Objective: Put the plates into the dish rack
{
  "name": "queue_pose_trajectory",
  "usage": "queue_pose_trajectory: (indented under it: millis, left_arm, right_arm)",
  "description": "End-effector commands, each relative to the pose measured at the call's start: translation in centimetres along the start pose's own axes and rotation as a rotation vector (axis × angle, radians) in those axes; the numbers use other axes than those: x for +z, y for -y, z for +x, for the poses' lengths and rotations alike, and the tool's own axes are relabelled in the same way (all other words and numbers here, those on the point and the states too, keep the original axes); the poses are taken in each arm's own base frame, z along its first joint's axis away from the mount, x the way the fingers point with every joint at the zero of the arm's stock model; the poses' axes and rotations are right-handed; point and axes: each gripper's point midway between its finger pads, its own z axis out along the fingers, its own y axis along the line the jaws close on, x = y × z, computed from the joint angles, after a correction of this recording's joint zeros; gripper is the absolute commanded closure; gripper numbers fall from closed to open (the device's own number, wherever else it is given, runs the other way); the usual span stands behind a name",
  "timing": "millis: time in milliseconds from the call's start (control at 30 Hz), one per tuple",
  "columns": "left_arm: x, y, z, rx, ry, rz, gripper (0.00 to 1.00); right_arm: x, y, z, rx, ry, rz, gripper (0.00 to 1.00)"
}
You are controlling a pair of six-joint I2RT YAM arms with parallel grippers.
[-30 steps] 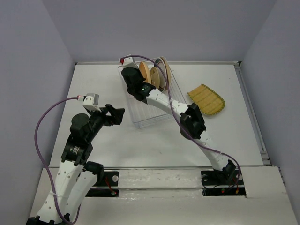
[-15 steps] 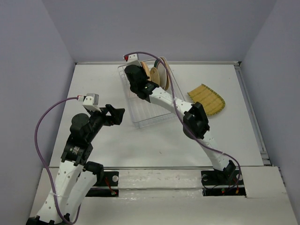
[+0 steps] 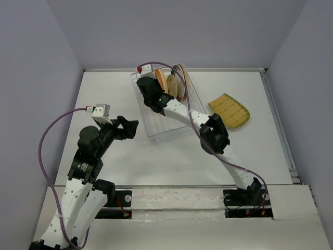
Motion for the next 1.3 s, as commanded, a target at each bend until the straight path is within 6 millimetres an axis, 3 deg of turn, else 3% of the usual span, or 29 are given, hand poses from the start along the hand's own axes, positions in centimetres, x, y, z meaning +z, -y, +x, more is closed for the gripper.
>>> queue_pose_trajectory:
  millis: [0,33,67,167,200,333,367,400,500,533,567,600,633,667,700,767,800,833,867,900,933,1033,1133,1167,1200,1267]
  left_arm:
    - [-0.3,1.2,-2.5,0.018,0.066,0.037,0.01]
    - [-0.3,1.1,-2.4,0.015,0.064,0.035,0.01]
    - [-0.3,1.2,-2.4,0.016,0.065,0.037,0.01]
    - [-0.3,1.2,-2.4,0.016,0.065,0.037,0.01]
    - [-0.3,1.2,-2.5,0.014,0.065,0.037,0.01]
    - [-0.3,1.2,-2.6,0.015,0.068,0.038,0.01]
    - [-0.3,1.3,-2.5,0.015,0.066,0.039,0.01]
    - [-0.2,1.2,-2.4,0.014,0.065,0.037,0.01]
    - [-0.3,1.2,-2.5,0.015,0.07,0.037,0.01]
    - [-0.3,1.2,-2.6,0.015,0.071,0.038,0.01]
    - [-0.4,1.3,-2.5,0.014,0.069,0.042,0.01]
    - [-0.4,1.3,-2.6,0.014,0.074,0.042,0.01]
    - [-0.5,1.5,-2.6,0.013,0.073,0.049,0.01]
    - [-0.5,1.5,-2.6,0.015,0.075,0.049,0.01]
    - [-0.6,1.6,-2.8,0.017,0.082,0.055,0.01]
    - [-0.7,1.7,-2.8,0.016,0.085,0.06,0.01]
    - [-0.8,1.8,-2.8,0.016,0.085,0.063,0.01]
    - [-0.8,1.9,-2.8,0.017,0.086,0.065,0.01]
    - [-0.9,1.9,-2.8,0.017,0.085,0.067,0.01]
    - [-0.9,1.9,-2.8,0.018,0.084,0.07,0.01]
    - [-0.8,2.0,-2.7,0.018,0.081,0.072,0.01]
    - [-0.9,1.9,-2.7,0.018,0.079,0.073,0.01]
    - [-1.0,2.1,-2.6,0.019,0.079,0.081,0.01]
    - [-1.0,2.0,-2.6,0.017,0.078,0.079,0.01]
    - [-1.0,2.0,-2.5,0.02,0.079,0.079,0.01]
    - [-1.0,1.9,-2.3,0.017,0.072,0.076,0.01]
  right_arm:
    - [-0.1,0.3,-2.0,0.101,0.041,0.008,0.9]
    - [-0.1,0.4,-2.1,0.104,0.041,0.007,0.85]
    - [-0.4,0.6,-2.7,0.118,0.049,0.004,0.71]
    - [-1.1,1.1,-4.2,0.153,0.063,-0.025,0.55]
    - [-1.8,1.8,-5.7,0.172,0.078,-0.039,0.45]
    - [-4.6,3.6,-9.8,0.249,0.107,-0.13,0.33]
    - [-5.2,3.4,-9.8,0.272,0.098,-0.171,0.33]
    - [-6.8,5.0,-11.9,0.308,0.123,-0.191,0.32]
    - [-9.4,6.8,-12.5,0.374,0.118,-0.24,0.32]
    - [-9.0,7.2,-9.2,0.35,0.056,-0.231,0.32]
    - [-10.2,10.8,-10.5,0.449,0.073,-0.213,0.32]
    - [-10.4,11.8,-9.6,0.482,0.059,-0.231,0.32]
    - [-10.2,12.0,-4.4,0.468,-0.032,-0.226,0.32]
    - [-10.3,13.5,-2.7,0.505,-0.06,-0.217,0.32]
    - [-10.8,16.5,0.9,0.589,-0.11,-0.187,0.32]
    - [-11.5,19.5,4.6,0.725,-0.164,-0.139,0.32]
    - [-12.3,23.4,4.6,0.813,-0.127,-0.108,0.32]
    - [-12.8,24.7,6.5,0.854,-0.144,-0.085,0.32]
    - [-13.5,25.6,11.1,0.872,-0.21,-0.039,0.33]
    - [-15.2,27.3,10.4,0.966,-0.163,-0.048,0.35]
    - [-15.5,29.6,11.8,1.008,-0.153,0.004,0.36]
    - [-17.3,31.8,16.1,1.039,-0.171,0.083,0.43]
    - [-17.8,34.3,20.4,1.087,-0.225,0.18,0.41]
    - [-17.6,34.6,21.8,1.101,-0.256,0.2,0.37]
    - [-17.5,33.7,23.0,1.119,-0.306,0.146,0.3]
    - [-16.9,33.6,25.6,1.155,-0.376,0.142,0.28]
